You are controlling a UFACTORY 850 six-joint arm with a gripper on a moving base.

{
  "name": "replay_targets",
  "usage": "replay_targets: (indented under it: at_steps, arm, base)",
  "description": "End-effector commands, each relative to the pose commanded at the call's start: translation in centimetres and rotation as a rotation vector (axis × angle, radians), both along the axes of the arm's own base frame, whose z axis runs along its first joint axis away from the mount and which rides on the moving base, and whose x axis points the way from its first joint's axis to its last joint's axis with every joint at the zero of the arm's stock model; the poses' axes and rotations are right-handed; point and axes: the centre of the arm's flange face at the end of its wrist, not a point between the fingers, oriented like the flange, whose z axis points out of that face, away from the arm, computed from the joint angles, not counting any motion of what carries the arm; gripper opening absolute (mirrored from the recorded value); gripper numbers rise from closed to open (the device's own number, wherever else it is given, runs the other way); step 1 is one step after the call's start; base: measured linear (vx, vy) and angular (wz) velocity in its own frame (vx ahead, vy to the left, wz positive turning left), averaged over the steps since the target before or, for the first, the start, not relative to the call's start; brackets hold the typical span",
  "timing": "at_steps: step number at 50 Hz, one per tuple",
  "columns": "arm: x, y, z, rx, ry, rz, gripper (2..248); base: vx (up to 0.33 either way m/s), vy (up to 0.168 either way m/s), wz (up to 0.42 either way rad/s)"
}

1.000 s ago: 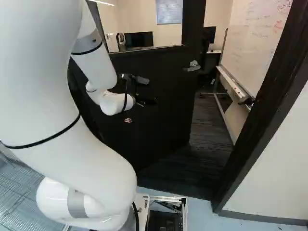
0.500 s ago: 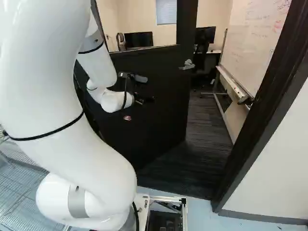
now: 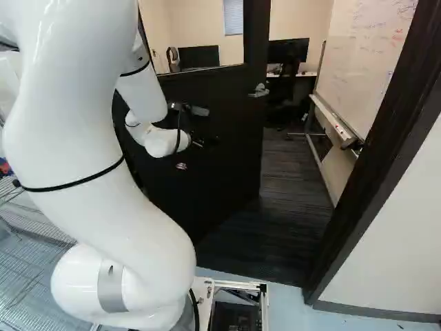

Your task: Open the door and move inside

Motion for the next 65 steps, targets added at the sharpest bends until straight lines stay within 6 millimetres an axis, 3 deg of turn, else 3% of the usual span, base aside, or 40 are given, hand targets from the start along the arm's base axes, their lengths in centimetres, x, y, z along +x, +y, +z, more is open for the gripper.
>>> replay_targets:
  at_steps: [65]
  arm:
    - [5.7,4.3,-0.2,-0.029,-0.028,0.123,247]
  base:
    - [0.000,0.000,0.000]
